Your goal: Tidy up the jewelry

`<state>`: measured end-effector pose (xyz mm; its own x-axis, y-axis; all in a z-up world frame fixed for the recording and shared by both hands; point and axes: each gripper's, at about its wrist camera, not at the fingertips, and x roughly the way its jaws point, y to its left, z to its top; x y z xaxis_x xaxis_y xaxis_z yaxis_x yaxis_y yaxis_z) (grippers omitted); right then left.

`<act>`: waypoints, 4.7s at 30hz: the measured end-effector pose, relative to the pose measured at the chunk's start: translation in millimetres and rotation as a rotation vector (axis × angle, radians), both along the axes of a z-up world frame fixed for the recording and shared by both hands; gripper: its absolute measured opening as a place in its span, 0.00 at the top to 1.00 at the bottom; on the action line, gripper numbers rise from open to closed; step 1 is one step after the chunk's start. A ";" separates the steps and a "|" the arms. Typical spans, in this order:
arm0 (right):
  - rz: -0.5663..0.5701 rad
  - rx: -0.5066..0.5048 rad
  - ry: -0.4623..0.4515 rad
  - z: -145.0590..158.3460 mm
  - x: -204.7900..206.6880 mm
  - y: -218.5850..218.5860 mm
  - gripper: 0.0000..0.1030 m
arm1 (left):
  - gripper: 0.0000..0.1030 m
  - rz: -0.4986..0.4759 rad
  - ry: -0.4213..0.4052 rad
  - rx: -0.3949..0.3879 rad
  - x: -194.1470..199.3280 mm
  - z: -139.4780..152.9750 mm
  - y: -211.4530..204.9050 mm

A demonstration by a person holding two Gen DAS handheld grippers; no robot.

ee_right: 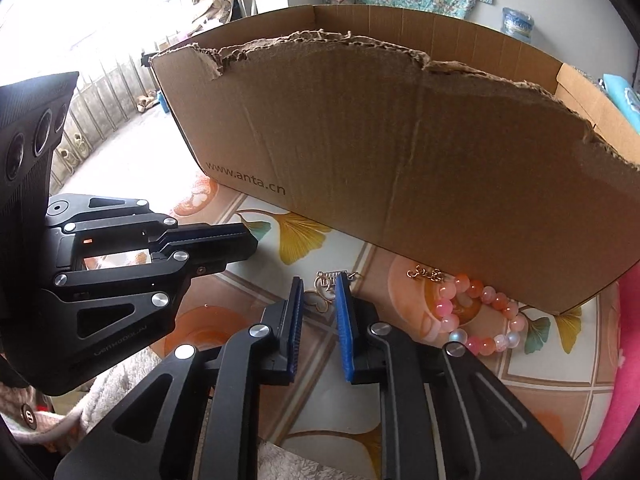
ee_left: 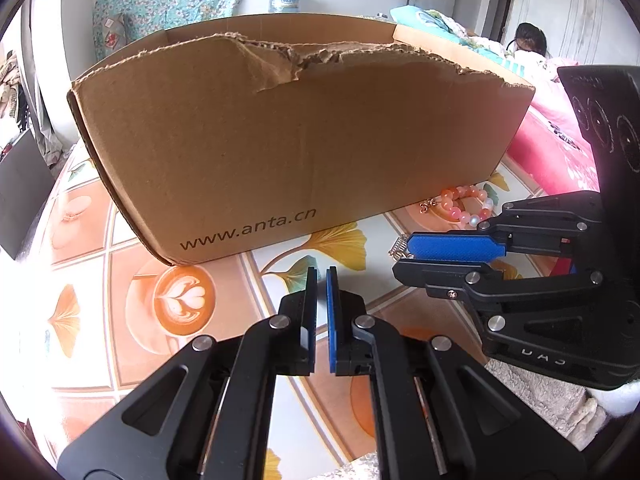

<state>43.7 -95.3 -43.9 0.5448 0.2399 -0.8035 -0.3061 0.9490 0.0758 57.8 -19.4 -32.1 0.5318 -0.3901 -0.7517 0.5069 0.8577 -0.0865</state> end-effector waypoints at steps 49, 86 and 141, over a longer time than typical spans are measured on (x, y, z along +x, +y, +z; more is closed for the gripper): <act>-0.110 0.069 0.025 35.4 -5.3 -54.5 0.84 | 0.95 -0.062 0.002 -0.081 -9.7 7.2 1.0; -0.140 0.196 -0.056 41.5 -21.9 -82.7 0.84 | 0.96 -0.220 -0.099 0.098 -22.2 15.5 -52.6; -0.099 0.408 -0.005 127.0 128.9 -142.4 0.73 | 0.92 -0.071 0.012 -0.195 100.4 108.8 -20.0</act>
